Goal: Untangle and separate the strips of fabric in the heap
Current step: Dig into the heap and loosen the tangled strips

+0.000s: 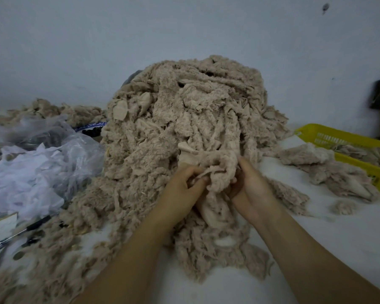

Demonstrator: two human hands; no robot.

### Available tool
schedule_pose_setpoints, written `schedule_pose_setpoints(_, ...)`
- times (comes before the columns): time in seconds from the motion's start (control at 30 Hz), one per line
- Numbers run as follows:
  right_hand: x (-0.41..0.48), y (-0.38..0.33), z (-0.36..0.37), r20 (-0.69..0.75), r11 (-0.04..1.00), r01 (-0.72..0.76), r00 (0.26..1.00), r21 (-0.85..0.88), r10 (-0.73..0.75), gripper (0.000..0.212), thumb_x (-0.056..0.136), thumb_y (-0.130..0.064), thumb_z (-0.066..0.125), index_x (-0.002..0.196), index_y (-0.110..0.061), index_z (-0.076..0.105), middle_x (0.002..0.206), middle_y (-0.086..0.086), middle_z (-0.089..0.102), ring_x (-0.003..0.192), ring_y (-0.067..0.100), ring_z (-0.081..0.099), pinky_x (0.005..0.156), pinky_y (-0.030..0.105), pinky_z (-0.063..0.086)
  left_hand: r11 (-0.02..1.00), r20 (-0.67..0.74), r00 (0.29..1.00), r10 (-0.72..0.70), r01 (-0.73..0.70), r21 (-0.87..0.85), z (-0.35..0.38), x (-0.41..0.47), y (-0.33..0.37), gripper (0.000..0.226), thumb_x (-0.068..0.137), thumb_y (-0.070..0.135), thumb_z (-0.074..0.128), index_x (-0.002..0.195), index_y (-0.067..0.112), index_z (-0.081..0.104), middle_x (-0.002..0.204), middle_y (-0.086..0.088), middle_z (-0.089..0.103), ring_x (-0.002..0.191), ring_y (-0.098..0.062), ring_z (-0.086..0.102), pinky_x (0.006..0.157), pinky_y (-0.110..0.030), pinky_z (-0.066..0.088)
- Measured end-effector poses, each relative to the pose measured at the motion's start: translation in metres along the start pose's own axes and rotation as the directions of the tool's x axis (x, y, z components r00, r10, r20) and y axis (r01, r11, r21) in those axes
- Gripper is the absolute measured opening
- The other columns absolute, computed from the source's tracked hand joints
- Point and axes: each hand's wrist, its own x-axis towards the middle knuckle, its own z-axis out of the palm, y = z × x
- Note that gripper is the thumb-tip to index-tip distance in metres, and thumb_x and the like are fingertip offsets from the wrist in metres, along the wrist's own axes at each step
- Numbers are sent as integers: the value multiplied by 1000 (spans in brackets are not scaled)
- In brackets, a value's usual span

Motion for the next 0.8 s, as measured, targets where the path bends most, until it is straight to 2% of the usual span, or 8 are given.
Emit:
schedule_pose_setpoints(0.13, -7, 4, 2, 134, 975, 75, 990, -211, -47, 30, 103, -25, 47, 111, -7, 70, 101, 16, 73, 90, 26, 72, 74, 34, 59, 990, 56, 993, 105, -109, 86, -3, 3, 2, 58, 91, 32, 67, 143, 36, 43, 140, 23, 33, 123, 11, 36, 97, -10, 40)
schedule_pose_setpoints(0.23, -14, 8, 5, 186, 881, 225, 969, -416, -160, 33, 102, -27, 51, 77, -27, 72, 58, -8, 62, 48, 3, 56, 47, 17, 45, 960, 24, 985, 171, -172, 223, 1, 0, 4, 19, 92, 20, 60, 108, 30, 62, 97, 22, 54, 96, 1, 46, 79, -21, 39)
schedule_pose_setpoints(0.3, -15, 9, 6, 250, 820, 309, 945, -481, -209, 15, 95, -44, 57, 92, -34, 68, 63, -18, 59, 53, -3, 55, 50, 13, 45, 999, -135, 990, 29, -26, 24, -3, 0, 7, 17, 93, 18, 57, 90, 34, 64, 83, 13, 64, 80, -6, 58, 66, -22, 46)
schedule_pose_setpoints(0.37, -16, 11, 5, 343, 772, 311, 930, -554, -129, 33, 79, -62, 62, 109, -49, 58, 84, -31, 62, 73, -10, 60, 60, 10, 47, 937, -216, 953, -211, 134, -324, -8, 3, 7, 24, 95, 19, 58, 86, 37, 70, 82, 14, 73, 75, -7, 69, 60, -20, 54)
schedule_pose_setpoints(0.5, -14, 25, 10, 356, 543, 338, 931, -768, -76, 13, 91, -42, 66, 100, -46, 57, 98, -21, 69, 81, -8, 65, 57, 12, 48, 753, -146, 915, -375, 209, -624, -10, 6, 10, 42, 97, 6, 51, 64, 23, 69, 55, 3, 62, 48, -10, 55, 43, -20, 44)
schedule_pose_setpoints(0.63, -5, 23, -1, 299, 751, 256, 951, -609, -83, 26, 98, -28, 59, 95, -53, 63, 101, -25, 71, 92, -6, 66, 70, 11, 52, 595, -8, 943, -333, 204, -777, -10, 8, 8, 40, 96, 10, 51, 61, 20, 68, 56, -1, 57, 51, -12, 49, 49, -22, 46)
schedule_pose_setpoints(0.7, -1, 19, -3, 220, 855, 166, 973, -491, -63, 18, 96, -28, 60, 109, -39, 66, 105, -11, 73, 94, 9, 70, 71, 21, 56, 583, 54, 952, -300, 228, -780, -10, 8, 8, 32, 97, 16, 54, 74, 22, 75, 71, -3, 69, 63, -13, 61, 57, -22, 52)
schedule_pose_setpoints(0.8, 5, -10, -10, 74, 957, 268, 958, 106, -277, 44, 86, -48, 60, 113, -13, 66, 95, 3, 71, 81, 16, 70, 63, 27, 57, 664, 109, 960, -256, 257, -703, -10, 6, 7, 22, 101, 27, 53, 108, 26, 74, 103, -2, 76, 82, -11, 70, 67, -22, 54)
